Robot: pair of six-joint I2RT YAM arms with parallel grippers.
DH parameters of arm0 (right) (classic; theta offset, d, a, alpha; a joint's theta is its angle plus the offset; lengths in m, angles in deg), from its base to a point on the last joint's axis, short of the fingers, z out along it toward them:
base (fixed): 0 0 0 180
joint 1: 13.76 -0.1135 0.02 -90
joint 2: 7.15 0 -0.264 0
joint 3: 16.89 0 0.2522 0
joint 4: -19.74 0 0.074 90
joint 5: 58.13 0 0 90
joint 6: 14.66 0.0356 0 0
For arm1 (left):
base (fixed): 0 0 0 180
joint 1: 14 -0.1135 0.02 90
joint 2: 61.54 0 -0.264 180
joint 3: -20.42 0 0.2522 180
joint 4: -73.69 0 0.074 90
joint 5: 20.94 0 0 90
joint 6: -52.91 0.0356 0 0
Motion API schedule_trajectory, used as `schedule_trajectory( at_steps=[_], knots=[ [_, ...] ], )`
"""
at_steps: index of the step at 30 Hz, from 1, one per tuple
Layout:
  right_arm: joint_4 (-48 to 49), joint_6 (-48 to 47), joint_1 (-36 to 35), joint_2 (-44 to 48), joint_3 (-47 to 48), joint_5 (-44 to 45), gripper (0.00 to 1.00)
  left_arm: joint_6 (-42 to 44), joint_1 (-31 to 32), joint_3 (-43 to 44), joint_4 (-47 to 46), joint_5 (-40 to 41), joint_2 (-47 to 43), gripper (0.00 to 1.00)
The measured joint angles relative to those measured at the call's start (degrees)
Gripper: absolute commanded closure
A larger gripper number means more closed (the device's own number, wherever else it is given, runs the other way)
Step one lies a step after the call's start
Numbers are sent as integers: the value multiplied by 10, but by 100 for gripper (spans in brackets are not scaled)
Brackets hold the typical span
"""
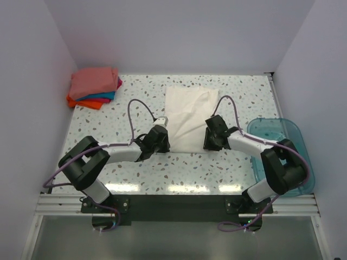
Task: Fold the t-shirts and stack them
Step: Fold the tshirt
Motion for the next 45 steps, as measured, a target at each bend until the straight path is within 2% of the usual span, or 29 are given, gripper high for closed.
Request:
schedule_trajectory(
  at_steps=[6,9,13,16,20,25,32,41,45],
  knots=[
    [41,16,7,38,-47,-5,68,-4,0,-26,-5,1,-23,72],
    [44,24,19,71,-75,-21,65,-4,0,-36,-3,0,-34,64],
    [2,27,24,119,-96,-30,59,-3,-4,-47,6,-1,-58,51],
    [-37,32,24,152,-97,-28,49,-4,-13,-61,15,-12,-91,46],
    [-75,49,27,206,-100,-20,44,-11,-33,-76,17,-39,-144,43],
    [-87,74,44,252,-126,-12,43,-51,-47,-123,-12,-85,-184,42],
    [-61,87,80,216,-141,-27,45,-121,-58,-189,-86,-142,-160,45],
    [-6,100,87,170,-143,-47,54,-182,-65,-206,-167,-151,-124,52],
    [6,106,87,170,-147,-46,59,-198,-66,-205,-203,-151,-97,60]
  ],
)
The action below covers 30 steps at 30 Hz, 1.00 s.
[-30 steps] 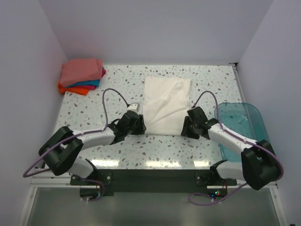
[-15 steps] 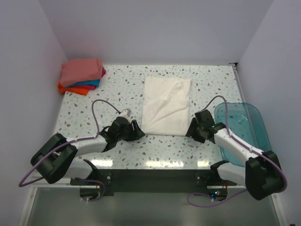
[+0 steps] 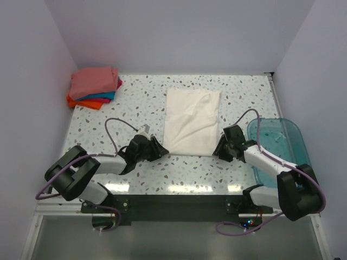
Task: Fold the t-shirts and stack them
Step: Fold the tshirt
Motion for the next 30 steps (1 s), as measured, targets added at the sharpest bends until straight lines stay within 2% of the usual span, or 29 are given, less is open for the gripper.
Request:
schedule_trajectory(
  at_steps=[2,5,6,7,9,13,16,21,30],
  knots=[
    [2,2,0,-1,0,1,64,-3,-1,5,-12,1,15,65],
    [5,2,0,-5,0,2,84,-3,-2,18,-16,2,36,79],
    [7,1,1,-7,0,2,95,-2,-2,22,-15,2,41,85],
    [7,0,1,-8,0,3,100,0,-2,25,-10,3,43,89],
    [7,-4,1,-9,0,4,100,6,-2,31,2,7,43,100],
    [-6,-22,1,-3,13,2,100,28,-2,45,41,18,24,100],
    [-22,-38,1,35,17,-8,100,43,-2,46,83,33,-28,100],
    [-68,-57,-18,156,15,-33,100,54,4,37,163,50,-161,100],
    [-205,-41,-137,352,2,-58,100,43,76,18,384,96,-431,100]
  ],
)
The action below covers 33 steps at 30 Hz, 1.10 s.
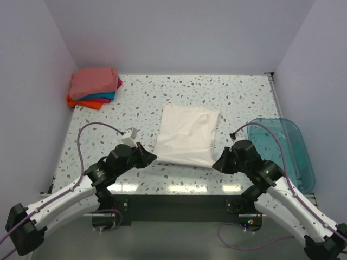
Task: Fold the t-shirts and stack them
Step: Fold the tshirt
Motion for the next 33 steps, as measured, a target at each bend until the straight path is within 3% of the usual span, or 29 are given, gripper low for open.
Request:
schedule_trajectory(
  at_steps=[3,6,12,15,20,27,28,30,32,33],
  knots=[
    [-48,1,-4,8,33,5,100,0,5,9,46,3,-22,100],
    [-75,-10,-6,-32,100,32,100,7,7,50,73,15,10,100],
    [-88,-52,9,-182,254,92,100,64,-54,198,62,16,163,100],
    [-74,-72,57,-254,303,84,100,87,-113,256,24,-9,244,100],
    [-37,-93,160,-376,366,52,100,108,-149,342,-23,-46,381,100],
    [19,-102,245,-577,473,-3,100,126,-200,492,-69,-95,595,100],
    [26,-102,252,-599,487,-8,100,128,-206,513,-75,-101,623,97],
    [35,-104,268,-663,529,-18,78,134,-220,553,-92,-121,679,63],
    [37,-110,277,-721,582,-18,51,139,-235,575,-122,-146,723,37],
    [34,-113,282,-752,613,-17,45,139,-245,581,-131,-159,739,33]
  ],
)
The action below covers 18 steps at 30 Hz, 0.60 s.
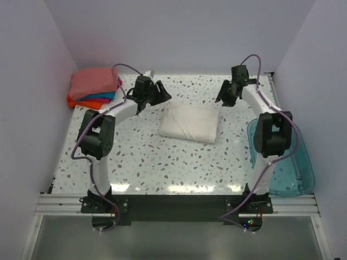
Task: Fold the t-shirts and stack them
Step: Fold the tshirt
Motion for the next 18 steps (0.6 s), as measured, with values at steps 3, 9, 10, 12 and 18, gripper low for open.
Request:
schedule_trajectory(
  at_steps=[3,9,10,12,18],
  knots=[
    [-5,-17,7,-49,51,4,39,2,-22,0,-5,-19,15,23],
    [7,-25,-7,70,-87,32,42,2,-31,-99,-4,6,-105,30],
    [12,-25,-16,107,-125,36,42,3,-28,-120,-2,12,-133,30],
    [18,-25,-43,170,-186,50,48,11,-19,-148,-1,24,-174,24],
    [59,-21,-135,215,-279,61,82,48,1,-167,11,14,-162,15]
  ],
)
